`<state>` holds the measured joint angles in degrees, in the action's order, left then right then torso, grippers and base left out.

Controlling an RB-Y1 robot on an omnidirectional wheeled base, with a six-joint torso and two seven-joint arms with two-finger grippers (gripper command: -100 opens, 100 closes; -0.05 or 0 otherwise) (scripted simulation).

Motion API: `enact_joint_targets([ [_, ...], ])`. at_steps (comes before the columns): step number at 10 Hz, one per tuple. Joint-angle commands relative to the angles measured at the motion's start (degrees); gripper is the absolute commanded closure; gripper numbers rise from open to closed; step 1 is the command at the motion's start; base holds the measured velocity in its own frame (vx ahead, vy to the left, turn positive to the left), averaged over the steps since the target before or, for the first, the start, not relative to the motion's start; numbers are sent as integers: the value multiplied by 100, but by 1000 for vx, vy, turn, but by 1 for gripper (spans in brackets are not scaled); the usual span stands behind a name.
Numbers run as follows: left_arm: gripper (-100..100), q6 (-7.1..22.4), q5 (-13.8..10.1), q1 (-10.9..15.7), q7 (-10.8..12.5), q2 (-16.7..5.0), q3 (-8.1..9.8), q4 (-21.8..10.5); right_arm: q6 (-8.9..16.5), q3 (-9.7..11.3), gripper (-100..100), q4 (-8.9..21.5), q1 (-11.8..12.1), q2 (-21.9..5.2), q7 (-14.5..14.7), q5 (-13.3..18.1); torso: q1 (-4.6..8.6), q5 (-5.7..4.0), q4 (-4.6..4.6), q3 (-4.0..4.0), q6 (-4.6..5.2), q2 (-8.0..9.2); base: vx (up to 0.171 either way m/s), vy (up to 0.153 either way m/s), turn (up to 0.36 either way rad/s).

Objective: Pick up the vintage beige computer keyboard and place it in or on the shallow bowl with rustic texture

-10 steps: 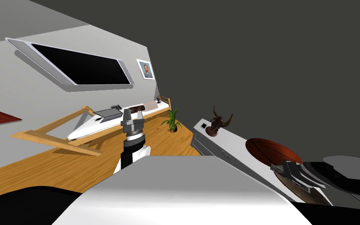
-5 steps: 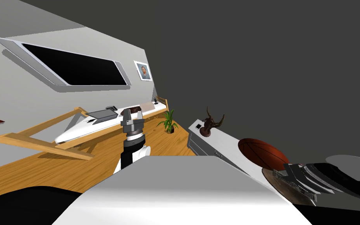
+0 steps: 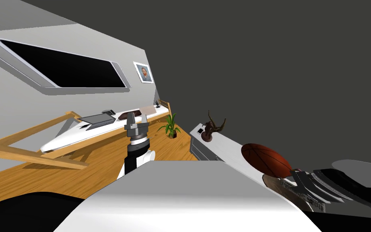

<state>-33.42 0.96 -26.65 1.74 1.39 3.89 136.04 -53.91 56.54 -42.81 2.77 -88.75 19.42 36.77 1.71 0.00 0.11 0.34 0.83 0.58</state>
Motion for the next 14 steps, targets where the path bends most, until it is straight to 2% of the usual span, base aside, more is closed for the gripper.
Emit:
enact_joint_targets([
  [1, 0, 0, 0, 0, 0, 0, 0, 0, 0, 0, -100, 0, 0, 0, 0, 0, 0, 0, 0, 0, 0, 0, -9, 5, -40],
  [4, 0, 0, 0, 0, 0, 0, 0, 0, -26, 18, -100, -8, 20, 10, 0, 5, 32, -6, -1, -16, -25, -31, -3, 3, -3],
  [5, 0, 0, 0, 0, 0, 0, 0, 0, -26, 18, 0, -8, 20, 10, 0, 5, 34, -7, -1, -17, -25, -33, 0, 0, 0],
  [6, 0, 0, 0, 0, 0, 0, 0, 0, -143, 34, -100, -60, -25, -191, -6, -15, 34, -7, -2, -18, -25, -35, 1, 37, -20],
  [11, 0, 0, 0, 0, 0, 0, 0, 0, -435, 74, -100, -188, -136, -693, -21, -67, 11, 0, -3, -22, -26, -42, 13, 58, -21],
  [13, 0, 0, 0, 0, 0, 0, -1, 0, -611, 98, -100, -265, -203, -995, -31, -98, 5, 1, -2, -20, -26, -37, 4, 71, -28],
  [14, 0, 0, 0, 0, 0, 0, -1, 0, -540, 97, -100, -266, -198, -907, -50, -70, 4, 1, -3, -20, -25, -38, 5, 29, -9],
])
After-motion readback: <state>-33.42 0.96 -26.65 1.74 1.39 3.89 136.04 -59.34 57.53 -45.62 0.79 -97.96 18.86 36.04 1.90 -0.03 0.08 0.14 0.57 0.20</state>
